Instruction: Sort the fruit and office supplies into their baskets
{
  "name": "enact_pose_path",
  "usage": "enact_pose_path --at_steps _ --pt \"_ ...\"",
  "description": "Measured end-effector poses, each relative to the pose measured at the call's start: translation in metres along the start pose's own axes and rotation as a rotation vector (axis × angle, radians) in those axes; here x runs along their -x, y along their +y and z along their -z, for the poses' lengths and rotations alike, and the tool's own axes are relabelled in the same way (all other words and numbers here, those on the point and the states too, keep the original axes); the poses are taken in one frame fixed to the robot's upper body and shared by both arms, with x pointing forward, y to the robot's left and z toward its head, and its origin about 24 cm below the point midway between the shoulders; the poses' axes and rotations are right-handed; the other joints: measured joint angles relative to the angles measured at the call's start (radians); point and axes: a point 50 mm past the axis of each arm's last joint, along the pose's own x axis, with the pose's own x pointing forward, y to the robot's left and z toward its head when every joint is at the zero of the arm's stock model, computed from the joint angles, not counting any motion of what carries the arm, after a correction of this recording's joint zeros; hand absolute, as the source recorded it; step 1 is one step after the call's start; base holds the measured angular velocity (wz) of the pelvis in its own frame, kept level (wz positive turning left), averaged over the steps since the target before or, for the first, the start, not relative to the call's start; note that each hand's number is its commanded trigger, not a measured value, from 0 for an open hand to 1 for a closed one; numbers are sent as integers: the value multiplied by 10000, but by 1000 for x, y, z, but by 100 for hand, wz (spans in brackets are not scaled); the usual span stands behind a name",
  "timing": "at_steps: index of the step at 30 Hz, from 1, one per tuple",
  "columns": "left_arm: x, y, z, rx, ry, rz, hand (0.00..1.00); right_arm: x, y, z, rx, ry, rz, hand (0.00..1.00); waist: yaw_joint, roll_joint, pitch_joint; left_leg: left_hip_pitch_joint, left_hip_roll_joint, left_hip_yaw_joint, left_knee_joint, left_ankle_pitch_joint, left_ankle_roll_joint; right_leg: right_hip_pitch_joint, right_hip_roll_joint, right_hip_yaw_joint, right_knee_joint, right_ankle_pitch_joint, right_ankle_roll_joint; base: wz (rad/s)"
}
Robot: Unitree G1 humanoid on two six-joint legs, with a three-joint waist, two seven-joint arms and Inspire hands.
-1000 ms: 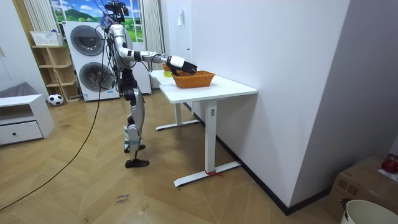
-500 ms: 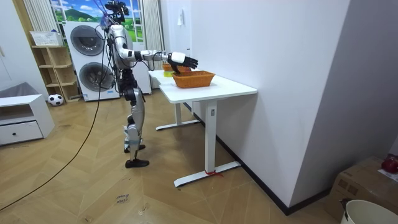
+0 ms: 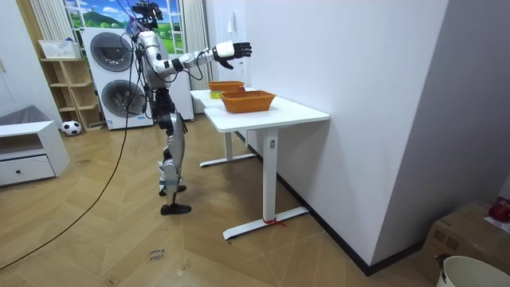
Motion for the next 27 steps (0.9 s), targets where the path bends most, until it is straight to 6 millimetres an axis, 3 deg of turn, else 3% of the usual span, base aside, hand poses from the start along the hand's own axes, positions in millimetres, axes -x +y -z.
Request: enact_pose_path --at_steps 7,11,16,20,27 --pt "0 -4 1 -4 45 82 0 -7 -2 -19 -501 -738 94 0 210 229 -48 37 1 -10 11 5 0 -7 -6 -53 -8 1 -1 0" --pt "0 -4 3 -7 117 92 0 -6 -1 -38 -579 -1543 114 0 312 220 -39 79 0 -36 9 5 -1 66 -5 -49 -30 1 -1 3" --pt "0 -5 4 -75 149 110 0 -4 15 -47 -672 -1894 -344 0 625 215 -19 27 -5 -192 15 4 -1 134 -27 -414 -34 1 -1 9" --pt "0 -11 -2 -148 -41 303 0 -1 37 -49 -580 -1938 -1055 0 879 333 54 -206 -39 -349 126 1 1 53 -82 -836 -22 2 -1 11" --pt "1 -17 -1 -275 -38 522 0 2 58 -51 -528 -1946 -1680 0 1143 483 11 -385 -49 -702 180 29 -23 65 -107 -1341 -19 1 0 17"
